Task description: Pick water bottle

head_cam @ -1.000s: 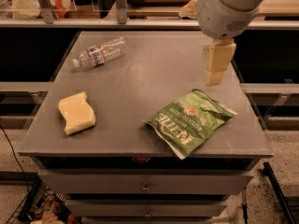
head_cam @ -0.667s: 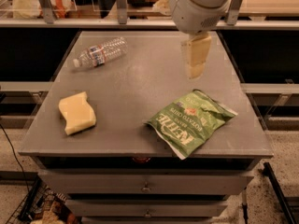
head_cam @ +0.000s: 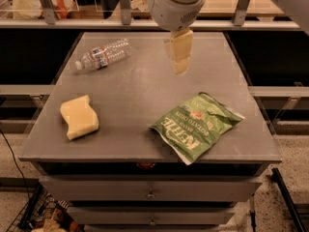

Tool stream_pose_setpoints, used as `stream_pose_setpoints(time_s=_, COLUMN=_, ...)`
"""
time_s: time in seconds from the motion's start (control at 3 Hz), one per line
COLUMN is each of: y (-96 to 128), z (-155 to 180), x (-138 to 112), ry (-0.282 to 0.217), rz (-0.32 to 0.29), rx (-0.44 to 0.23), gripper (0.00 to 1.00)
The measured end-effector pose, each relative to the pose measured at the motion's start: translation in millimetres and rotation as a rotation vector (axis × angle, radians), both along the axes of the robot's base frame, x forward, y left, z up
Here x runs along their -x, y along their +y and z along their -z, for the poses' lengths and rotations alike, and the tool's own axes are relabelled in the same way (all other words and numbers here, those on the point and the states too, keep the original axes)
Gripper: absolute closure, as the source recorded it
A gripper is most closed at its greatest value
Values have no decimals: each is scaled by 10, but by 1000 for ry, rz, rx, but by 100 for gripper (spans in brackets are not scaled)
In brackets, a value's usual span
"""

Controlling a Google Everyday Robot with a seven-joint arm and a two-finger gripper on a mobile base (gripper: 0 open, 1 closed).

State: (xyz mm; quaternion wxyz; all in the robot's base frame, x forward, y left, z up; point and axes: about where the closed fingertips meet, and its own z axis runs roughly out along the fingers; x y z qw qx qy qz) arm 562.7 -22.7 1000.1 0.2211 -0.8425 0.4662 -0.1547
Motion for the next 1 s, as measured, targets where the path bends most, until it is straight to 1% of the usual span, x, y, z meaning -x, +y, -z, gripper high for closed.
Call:
stream_pose_setpoints(time_s=0.33, y=3, z=-22, x=-10, ry=0, rz=-8, rx=-20, gripper=0)
stream_pose_setpoints(time_s=0.67, y=171, z=120, x=-320, ry=-14, rz=-49, rx=-4, gripper=0)
stream_pose_setpoints(time_s=1.0, y=359, z=366, x=-703, ry=-15, rz=-77, rx=12, gripper=0)
